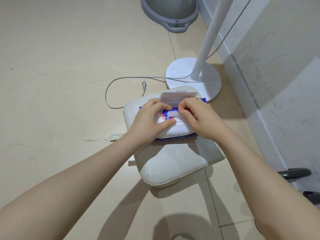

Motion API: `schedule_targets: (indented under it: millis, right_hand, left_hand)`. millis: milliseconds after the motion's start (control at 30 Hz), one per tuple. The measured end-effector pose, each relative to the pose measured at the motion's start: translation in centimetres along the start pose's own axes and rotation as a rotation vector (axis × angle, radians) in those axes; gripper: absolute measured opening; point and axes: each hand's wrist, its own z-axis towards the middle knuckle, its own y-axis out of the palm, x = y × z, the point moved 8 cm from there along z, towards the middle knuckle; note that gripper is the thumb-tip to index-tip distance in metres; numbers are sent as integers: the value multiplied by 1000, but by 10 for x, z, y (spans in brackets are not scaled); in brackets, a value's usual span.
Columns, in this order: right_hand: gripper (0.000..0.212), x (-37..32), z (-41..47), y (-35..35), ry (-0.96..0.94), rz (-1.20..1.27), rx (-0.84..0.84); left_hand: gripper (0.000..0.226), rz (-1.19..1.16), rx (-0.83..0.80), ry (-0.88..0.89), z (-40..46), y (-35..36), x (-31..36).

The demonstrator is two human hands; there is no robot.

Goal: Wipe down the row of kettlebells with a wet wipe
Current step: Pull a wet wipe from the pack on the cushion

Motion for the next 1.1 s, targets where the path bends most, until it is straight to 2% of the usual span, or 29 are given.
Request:
schedule_targets:
  millis: [100,167,333,533,633,733,867,967,1100]
  right_hand:
    - [7,-3,0,-3,4,-62,64]
    - [14,-6,-1,-7,-27,-121,75]
    - [12,-11,0,-11,-49,-241,91]
    - [9,-21,-2,-12,-136,-159,87]
    - [14,-20,-4,-9,-149,-131,53]
    - [18,-16,-1,-5,-60,-106,32]
    - [4,-6,9,-4,138,4,37]
    - [10,-8,15,-2,180,-143,-3]
    - [15,-19,19,0,168,-371,-34]
  left_hand:
    - [25,-18,7,-24,1,1,0]
    - [21,-33,6,-35,1,1,0]
    - [17,-35,2,-48,1,2,-1]
    - [27,6,5,-41,3,0,-2]
    - [39,12,1,-54,2,-1,-1]
    - [42,14,3,-55,2,-1,0]
    - [38,32,-5,-55,2,1,0]
    - [45,59,-12,-32,2,0,3]
    - [38,60,-20,-40,3,1,2]
